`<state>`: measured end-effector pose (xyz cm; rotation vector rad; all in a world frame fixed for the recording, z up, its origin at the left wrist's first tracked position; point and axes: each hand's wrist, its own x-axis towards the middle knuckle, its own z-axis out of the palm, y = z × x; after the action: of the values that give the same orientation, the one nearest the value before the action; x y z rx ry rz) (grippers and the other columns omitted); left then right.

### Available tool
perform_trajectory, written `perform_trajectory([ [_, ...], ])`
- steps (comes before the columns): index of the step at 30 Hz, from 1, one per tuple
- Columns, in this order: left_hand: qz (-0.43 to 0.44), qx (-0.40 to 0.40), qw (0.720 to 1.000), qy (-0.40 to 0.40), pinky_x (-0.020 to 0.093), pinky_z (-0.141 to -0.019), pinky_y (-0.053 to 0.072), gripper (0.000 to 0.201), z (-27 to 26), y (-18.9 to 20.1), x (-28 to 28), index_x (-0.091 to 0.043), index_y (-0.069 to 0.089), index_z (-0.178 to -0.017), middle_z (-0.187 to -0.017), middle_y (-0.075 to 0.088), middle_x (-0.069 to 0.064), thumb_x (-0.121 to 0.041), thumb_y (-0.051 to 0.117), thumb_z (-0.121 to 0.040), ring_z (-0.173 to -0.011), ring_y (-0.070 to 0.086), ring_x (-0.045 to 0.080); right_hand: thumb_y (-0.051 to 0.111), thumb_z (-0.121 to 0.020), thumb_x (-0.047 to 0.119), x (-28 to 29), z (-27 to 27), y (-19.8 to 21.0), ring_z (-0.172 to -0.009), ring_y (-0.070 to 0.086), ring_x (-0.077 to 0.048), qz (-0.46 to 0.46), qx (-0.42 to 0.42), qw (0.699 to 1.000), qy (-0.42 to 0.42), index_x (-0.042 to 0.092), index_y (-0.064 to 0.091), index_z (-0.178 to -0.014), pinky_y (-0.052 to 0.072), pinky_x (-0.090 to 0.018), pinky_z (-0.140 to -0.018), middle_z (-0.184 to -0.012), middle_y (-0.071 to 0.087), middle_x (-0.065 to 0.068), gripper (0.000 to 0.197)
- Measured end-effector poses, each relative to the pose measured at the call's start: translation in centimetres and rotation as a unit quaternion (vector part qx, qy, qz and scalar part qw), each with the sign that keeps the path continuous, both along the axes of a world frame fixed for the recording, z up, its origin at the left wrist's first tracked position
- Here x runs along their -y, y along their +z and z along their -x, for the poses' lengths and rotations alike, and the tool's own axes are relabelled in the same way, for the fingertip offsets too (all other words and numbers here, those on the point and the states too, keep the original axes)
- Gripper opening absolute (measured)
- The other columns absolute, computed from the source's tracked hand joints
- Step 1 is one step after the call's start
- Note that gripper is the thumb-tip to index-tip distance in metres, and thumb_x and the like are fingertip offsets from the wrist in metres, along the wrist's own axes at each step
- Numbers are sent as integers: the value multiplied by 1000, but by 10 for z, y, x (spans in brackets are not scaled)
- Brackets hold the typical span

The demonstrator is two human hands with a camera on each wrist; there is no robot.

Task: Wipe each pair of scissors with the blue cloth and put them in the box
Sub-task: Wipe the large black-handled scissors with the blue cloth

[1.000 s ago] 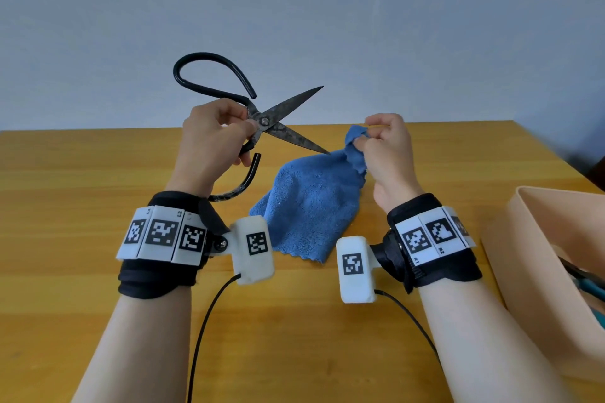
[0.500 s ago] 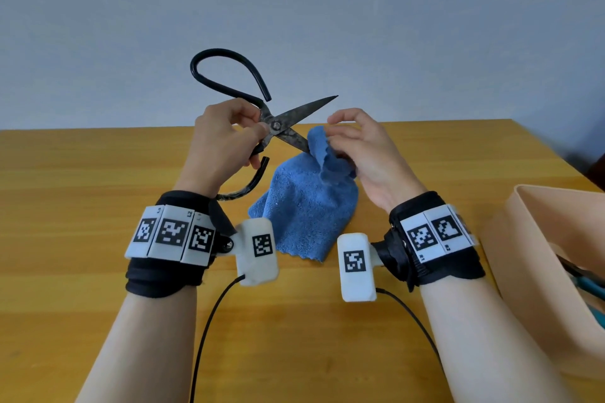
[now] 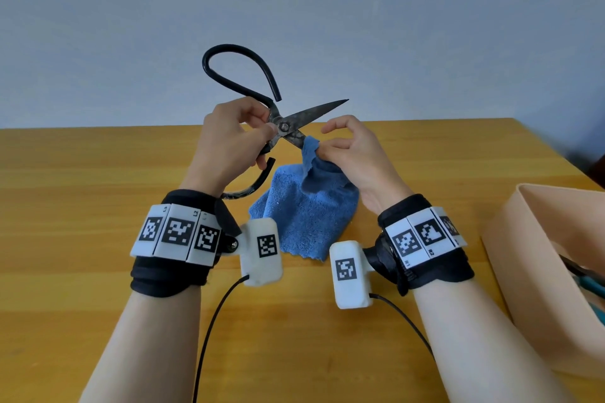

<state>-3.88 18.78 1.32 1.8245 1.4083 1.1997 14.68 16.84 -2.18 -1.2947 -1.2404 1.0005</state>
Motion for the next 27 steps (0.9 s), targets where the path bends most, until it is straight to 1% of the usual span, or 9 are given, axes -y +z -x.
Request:
perform_trajectory([
  [5,6,-4,1000,2,25,-50,48,3,-1,-2,0,-13,64,-90,-87,65,2,-11,64,-91,-44,62,18,59,-89,-5,-2,0,1,-87,68,-19,24,-11,999,34,24,58,-113,54,-31,-71,-104,71,-5,38],
  [8,8,5,1000,3,25,-50,47,3,-1,-1,-1,-13,63,-89,-88,65,4,-11,63,-91,-44,61,19,60,-92,-1,-3,2,0,-80,63,-18,22,3,999,35,20,56,-112,51,-31,-67,-93,68,-6,29],
  [12,17,25,999,8,21,-47,45,2,2,0,-1,-10,63,-90,-85,63,6,-9,63,-91,-43,59,19,66,-93,12,-3,4,-2,-74,50,-21,17,2,1000,26,21,54,-99,40,-32,-62,-80,49,-12,15],
  [14,22,33,999,10,22,-46,44,1,4,0,-2,-8,64,-92,-82,62,5,-9,63,-92,-44,58,19,65,-94,11,-3,4,0,-74,52,-22,15,3,999,35,20,56,-103,43,-33,-64,-82,53,-12,16],
  [16,25,37,999,15,22,-46,43,2,5,0,-2,-8,64,-92,-78,62,3,-8,63,-91,-44,58,20,62,-94,4,-2,1,2,-76,61,-21,17,-12,998,58,20,58,-112,50,-33,-66,-86,64,-9,25],
  [18,25,42,999,19,21,-45,43,3,6,0,-2,-9,65,-93,-76,63,2,-7,63,-91,-43,58,20,61,-94,-1,-1,-1,2,-80,68,-21,21,-30,996,77,19,58,-118,56,-37,-71,-91,70,-6,31],
  [20,23,47,998,24,21,-44,42,5,6,0,-2,-7,65,-95,-75,65,3,-6,63,-91,-42,57,20,62,-94,2,-1,-2,2,-80,67,-23,22,-20,997,68,18,57,-116,56,-40,-72,-88,67,-7,28],
  [24,21,68,997,44,21,-44,43,7,8,0,-4,-5,65,-97,-73,65,4,-7,63,-91,-42,57,18,69,-93,21,-3,1,-1,-74,62,-20,23,-6,999,25,15,58,-106,48,-31,-63,-83,60,-10,18],
  [27,25,71,996,52,21,-44,43,8,12,0,-5,-5,66,-97,-77,66,9,-8,63,-90,-41,57,17,67,-93,12,-3,0,0,-79,65,-21,14,-17,999,37,18,60,-111,52,-34,-68,-90,65,-14,20],
])
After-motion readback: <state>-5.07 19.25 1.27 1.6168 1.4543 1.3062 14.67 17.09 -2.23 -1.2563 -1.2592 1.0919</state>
